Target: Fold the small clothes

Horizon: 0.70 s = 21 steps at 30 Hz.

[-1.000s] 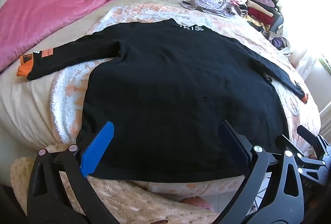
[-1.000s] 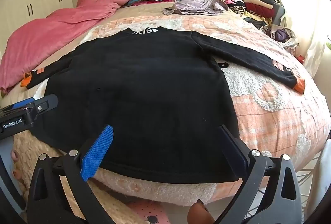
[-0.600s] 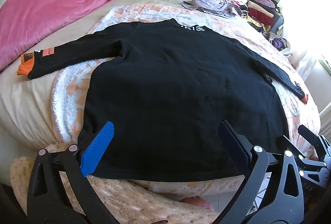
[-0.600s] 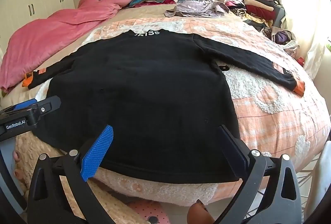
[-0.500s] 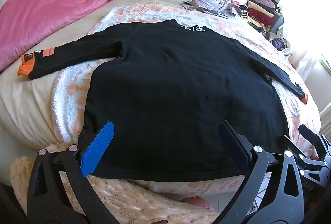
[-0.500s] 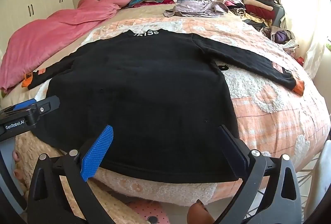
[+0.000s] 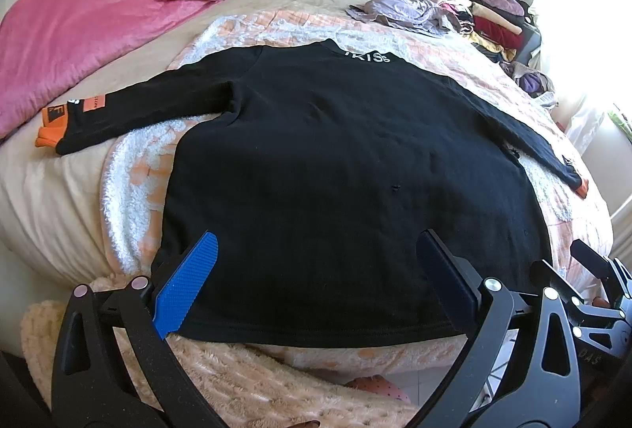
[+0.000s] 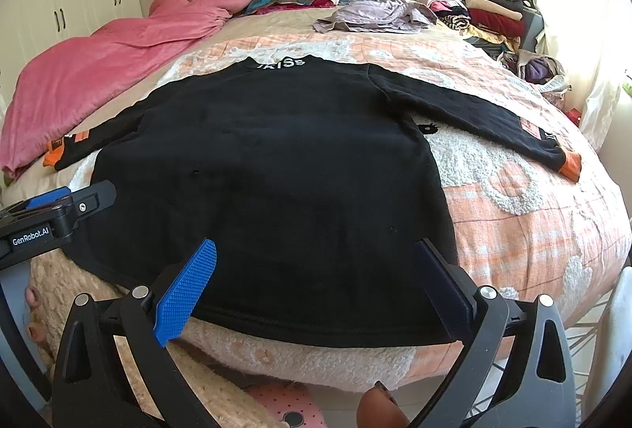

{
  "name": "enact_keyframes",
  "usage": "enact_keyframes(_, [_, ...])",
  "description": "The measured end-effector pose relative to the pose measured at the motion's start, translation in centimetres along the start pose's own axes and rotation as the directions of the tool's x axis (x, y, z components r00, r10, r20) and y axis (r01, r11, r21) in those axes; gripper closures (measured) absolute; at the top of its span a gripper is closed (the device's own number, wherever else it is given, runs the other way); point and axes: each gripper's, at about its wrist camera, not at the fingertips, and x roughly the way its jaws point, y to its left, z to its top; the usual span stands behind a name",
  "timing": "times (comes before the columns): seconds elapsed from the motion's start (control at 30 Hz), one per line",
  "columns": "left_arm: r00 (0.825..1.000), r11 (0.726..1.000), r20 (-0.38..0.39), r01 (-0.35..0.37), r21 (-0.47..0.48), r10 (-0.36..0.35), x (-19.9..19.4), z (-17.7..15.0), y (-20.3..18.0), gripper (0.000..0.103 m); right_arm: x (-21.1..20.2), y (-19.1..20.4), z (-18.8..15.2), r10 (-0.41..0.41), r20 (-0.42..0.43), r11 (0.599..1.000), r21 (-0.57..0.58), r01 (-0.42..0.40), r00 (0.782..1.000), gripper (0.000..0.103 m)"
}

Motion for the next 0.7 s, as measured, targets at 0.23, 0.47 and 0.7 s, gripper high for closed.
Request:
enact_keyframes(0.23, [1.000, 1.000, 0.003, -0.002, 0.003, 0.002, 0.05, -0.11, -0.13, 0.009, -0.14, 0.22, 0.02, -0.002, 0.008, 1.000, -0.004, 0.002, 1.000, 0.004])
enact_keyframes(0.47, [1.000, 1.000, 0.004, -0.002, 0.004, 0.002, 0.05, -0.12, -0.16, 0.009, -0.17, 0.37, 0.03, -0.001, 0.005, 1.000, -0.006, 0.001, 1.000, 0.004])
enact_keyframes(0.7, [1.000, 1.000, 0.006, -0.003, 0.004, 0.003, 0.05, -0.14, -0.17, 0.009, -0.25, 0.53, 0.17, -0.001, 0.009, 1.000, -0.008, 0.002, 1.000, 0.004])
